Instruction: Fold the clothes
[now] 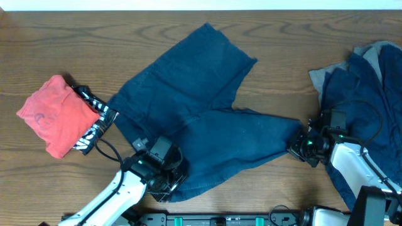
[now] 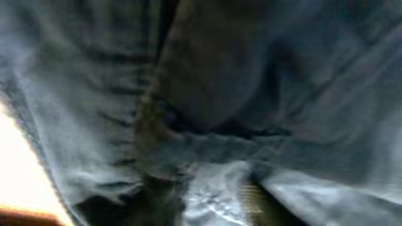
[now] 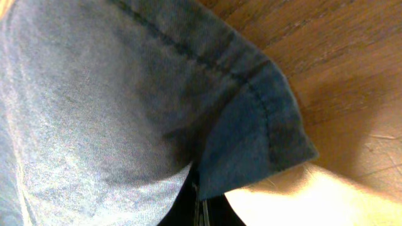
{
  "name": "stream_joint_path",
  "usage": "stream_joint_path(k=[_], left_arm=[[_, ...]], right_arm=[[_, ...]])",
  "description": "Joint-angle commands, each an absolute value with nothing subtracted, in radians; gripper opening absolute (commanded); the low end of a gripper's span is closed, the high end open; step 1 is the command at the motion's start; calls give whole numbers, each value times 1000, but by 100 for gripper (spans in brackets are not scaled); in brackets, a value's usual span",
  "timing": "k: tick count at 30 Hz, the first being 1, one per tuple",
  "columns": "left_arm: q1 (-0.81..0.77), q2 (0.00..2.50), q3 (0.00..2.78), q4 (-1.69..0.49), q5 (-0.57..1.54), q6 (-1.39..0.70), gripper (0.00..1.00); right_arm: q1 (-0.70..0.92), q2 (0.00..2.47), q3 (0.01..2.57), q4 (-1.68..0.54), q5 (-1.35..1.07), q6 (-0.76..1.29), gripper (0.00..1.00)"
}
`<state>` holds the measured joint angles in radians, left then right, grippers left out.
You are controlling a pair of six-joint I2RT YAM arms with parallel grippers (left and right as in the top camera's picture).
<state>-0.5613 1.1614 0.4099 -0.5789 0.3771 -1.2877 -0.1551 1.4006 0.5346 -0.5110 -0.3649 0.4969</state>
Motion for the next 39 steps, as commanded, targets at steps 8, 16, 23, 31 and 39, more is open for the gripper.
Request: stream_joint_path(k=[8, 16, 23, 31, 39], left_arm=[[-420, 1286, 395, -303, 216, -1126, 6], [-190, 1319, 430, -302, 447, -988, 55], [-169, 1287, 430, -358, 581, -977, 88], [-169, 1163, 430, -516, 324, -988, 98], [-170, 1021, 430, -554, 292, -1008, 98]], right_arm=[[-142, 1411, 554, -400, -397, 500, 1], [-103, 1411, 554, -291, -379, 499, 1], [-104, 1411, 554, -326, -362, 447, 1], [-104, 1411, 554, -341, -340, 447, 1], [-104, 1411, 554, -345, -340, 429, 1]])
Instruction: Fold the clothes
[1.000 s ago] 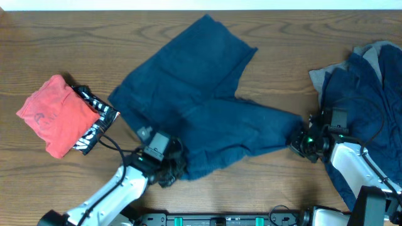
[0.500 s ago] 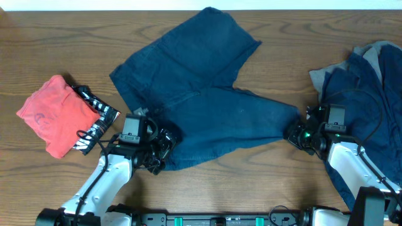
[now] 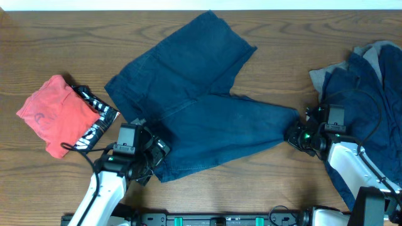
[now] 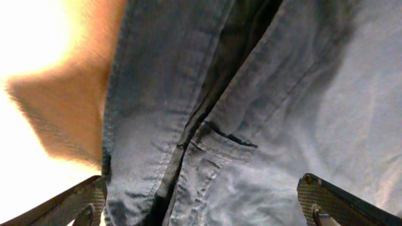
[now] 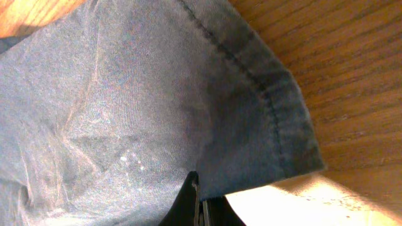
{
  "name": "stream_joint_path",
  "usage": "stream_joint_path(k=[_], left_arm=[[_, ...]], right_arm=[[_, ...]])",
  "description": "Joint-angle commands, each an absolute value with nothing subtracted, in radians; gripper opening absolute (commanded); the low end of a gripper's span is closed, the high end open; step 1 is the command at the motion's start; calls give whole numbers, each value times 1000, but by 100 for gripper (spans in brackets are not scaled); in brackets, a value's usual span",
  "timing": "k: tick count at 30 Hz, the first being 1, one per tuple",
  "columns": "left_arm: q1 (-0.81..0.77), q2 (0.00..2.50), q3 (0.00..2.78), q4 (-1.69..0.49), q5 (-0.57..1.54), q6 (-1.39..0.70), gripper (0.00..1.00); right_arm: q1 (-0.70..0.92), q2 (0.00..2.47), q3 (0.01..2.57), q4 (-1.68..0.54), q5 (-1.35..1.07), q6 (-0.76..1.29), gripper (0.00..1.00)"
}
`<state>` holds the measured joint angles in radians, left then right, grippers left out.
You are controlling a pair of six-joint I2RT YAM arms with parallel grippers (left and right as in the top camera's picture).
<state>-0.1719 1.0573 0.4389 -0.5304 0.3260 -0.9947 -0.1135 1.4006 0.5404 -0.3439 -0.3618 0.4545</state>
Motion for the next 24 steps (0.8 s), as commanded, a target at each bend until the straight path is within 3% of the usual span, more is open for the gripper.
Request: stream_joint_path(k=[1, 11, 24], left_arm=[[-170, 1010, 430, -579, 310, -1032, 98], [-171, 999, 422, -795, 436, -1156, 98], [-397, 1102, 346, -526, 347, -1315, 100]], right_arm=[[-104, 1411, 554, -345, -340, 429, 1], [-104, 1411, 554, -345, -337, 429, 1], [-104, 1411, 554, -360, -337, 429, 1]])
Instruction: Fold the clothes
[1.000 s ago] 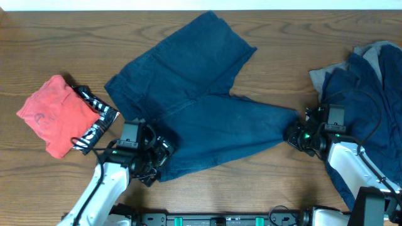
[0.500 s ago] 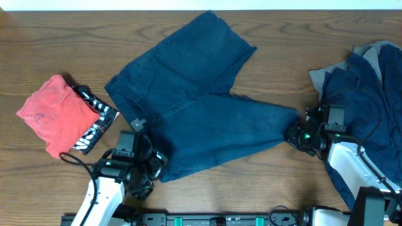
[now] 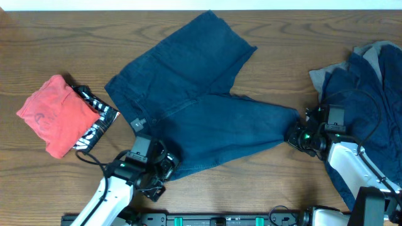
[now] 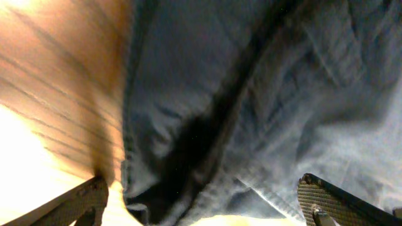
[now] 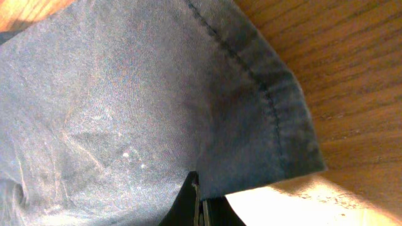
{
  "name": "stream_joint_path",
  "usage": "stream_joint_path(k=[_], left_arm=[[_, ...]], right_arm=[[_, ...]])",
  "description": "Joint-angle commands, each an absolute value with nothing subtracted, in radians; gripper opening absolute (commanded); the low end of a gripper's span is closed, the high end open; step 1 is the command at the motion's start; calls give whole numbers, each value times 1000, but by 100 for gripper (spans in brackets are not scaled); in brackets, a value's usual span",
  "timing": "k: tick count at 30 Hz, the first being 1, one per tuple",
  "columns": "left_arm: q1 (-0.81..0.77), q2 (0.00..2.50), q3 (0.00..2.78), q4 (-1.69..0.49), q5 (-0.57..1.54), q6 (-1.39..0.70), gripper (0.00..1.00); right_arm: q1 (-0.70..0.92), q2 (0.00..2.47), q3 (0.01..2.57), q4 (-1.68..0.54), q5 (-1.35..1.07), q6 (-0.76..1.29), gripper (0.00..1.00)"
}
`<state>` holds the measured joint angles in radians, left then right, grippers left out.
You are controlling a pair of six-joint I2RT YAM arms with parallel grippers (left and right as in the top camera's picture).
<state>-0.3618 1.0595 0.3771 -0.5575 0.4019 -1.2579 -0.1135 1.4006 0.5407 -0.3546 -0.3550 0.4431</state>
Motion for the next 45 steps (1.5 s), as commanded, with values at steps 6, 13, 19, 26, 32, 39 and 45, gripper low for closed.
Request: stream_joint_path(k=[6, 13, 19, 26, 32, 39, 45], left_arm=[[-414, 1151, 347, -456, 324, -1303, 6], [-414, 1101, 406, -456, 462, -1172, 6], [-485, 1003, 530, -583, 525, -1085, 6], [-691, 898, 620, -738, 424, -1100, 6], [-905, 820, 628, -759, 204, -1226, 6], [-995, 823, 628, -758, -100, -1267, 6], [-920, 842, 628, -758, -203, -1143, 6]], right_arm=[[-104, 1411, 554, -371, -337, 429, 1], [-111, 1400, 614, -453, -302, 412, 1], [-139, 1348, 812, -638, -258, 338, 1], [-177, 1284, 1040, -797, -207, 299, 1], [-177, 1279, 1188, -883, -168, 187, 1], [-175, 1279, 1296, -870, -165, 154, 1], [-175, 1279, 1316, -873, -165, 155, 1]])
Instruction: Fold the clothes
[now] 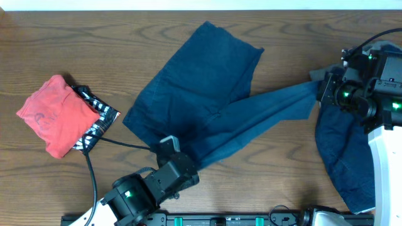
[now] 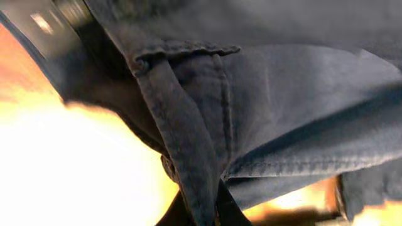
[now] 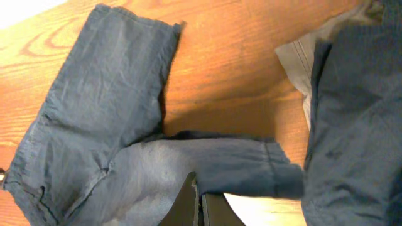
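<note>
The dark blue shorts (image 1: 195, 88) hang stretched between both arms, with one leg still spread on the wooden table (image 1: 63, 50). My left gripper (image 1: 178, 162) is shut on the waistband near the front edge; in the left wrist view the seamed band (image 2: 188, 144) runs down into the gripper (image 2: 200, 210). At the right, my right gripper (image 1: 321, 91) is raised and shut on the hem of the other leg (image 3: 251, 166), which is pinched in the gripper (image 3: 200, 199).
A folded red garment (image 1: 53, 116) lies at the left, with a black patterned cloth (image 1: 94, 122) beside it. A heap of blue and grey clothes (image 1: 367, 125) lies at the right edge, under and behind my right arm.
My left gripper, then open at the waistband corner, is now shut on the waistband. My right gripper has risen and moved back and right with the hem. The shorts are now pulled taut.
The shorts lay flat with my right gripper shut on a leg hem and my left over the waist end. Then my left gripper stood open left of the waistband, then at its front corner. Now both grippers hold the shorts partly off the table.
</note>
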{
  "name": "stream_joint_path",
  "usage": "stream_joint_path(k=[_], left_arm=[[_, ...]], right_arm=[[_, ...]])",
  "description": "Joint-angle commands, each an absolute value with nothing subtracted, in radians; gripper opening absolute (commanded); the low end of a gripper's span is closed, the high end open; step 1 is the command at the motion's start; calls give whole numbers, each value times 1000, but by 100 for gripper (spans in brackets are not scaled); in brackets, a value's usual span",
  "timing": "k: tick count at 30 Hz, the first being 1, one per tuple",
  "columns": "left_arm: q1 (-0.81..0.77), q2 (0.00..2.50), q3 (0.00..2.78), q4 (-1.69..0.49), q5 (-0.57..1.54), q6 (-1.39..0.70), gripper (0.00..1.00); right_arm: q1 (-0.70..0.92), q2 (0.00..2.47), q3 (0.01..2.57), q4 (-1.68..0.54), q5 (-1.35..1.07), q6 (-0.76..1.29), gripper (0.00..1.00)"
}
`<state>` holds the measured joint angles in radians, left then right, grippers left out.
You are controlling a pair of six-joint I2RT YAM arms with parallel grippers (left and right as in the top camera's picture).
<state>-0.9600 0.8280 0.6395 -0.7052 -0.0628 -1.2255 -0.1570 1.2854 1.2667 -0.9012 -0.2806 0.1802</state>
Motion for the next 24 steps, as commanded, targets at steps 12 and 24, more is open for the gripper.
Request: stream_joint_path(k=[12, 24], left_arm=[[-372, 844, 636, -748, -78, -650, 6], [-192, 813, 720, -793, 328, -581, 6]], right_arm=[[-140, 1280, 1316, -815, -180, 80, 1], [-117, 1250, 1316, -764, -189, 81, 1]])
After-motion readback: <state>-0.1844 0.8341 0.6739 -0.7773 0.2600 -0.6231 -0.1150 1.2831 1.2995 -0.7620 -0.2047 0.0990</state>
